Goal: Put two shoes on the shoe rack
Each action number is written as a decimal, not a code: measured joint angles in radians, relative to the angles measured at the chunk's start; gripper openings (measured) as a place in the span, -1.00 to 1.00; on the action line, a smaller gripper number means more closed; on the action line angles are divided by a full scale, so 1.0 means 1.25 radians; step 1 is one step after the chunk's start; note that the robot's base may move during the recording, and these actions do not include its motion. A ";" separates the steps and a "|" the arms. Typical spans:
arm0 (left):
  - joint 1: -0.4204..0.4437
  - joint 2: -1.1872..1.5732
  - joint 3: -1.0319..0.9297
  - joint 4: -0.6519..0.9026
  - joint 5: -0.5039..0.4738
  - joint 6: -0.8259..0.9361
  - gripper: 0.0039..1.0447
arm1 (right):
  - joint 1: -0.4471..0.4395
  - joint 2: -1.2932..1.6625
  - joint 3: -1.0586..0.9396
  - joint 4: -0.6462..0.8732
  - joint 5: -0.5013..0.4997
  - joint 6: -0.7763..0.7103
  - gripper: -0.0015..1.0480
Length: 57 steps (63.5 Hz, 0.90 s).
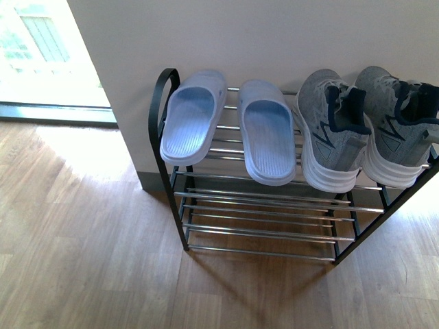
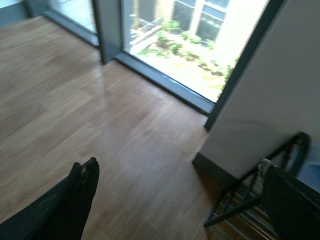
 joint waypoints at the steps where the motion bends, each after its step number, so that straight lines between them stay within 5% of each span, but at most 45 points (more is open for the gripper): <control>1: 0.023 -0.013 -0.028 0.054 0.058 0.033 0.53 | 0.000 0.000 0.000 0.000 0.000 0.000 0.82; 3: 0.060 -0.040 -0.081 0.156 0.167 0.098 0.36 | 0.000 0.000 0.000 0.000 0.000 0.000 0.82; 6: 0.074 -0.060 -0.107 0.208 0.219 0.151 0.18 | 0.000 0.000 0.000 0.000 0.000 0.000 0.82; 26: 0.080 -0.157 -0.194 0.216 0.241 0.224 -0.98 | 0.000 0.000 0.000 0.000 0.000 0.000 0.82; 57: 0.080 -0.280 -0.250 0.148 0.241 0.229 -0.98 | 0.000 0.000 0.000 0.000 0.000 0.000 0.82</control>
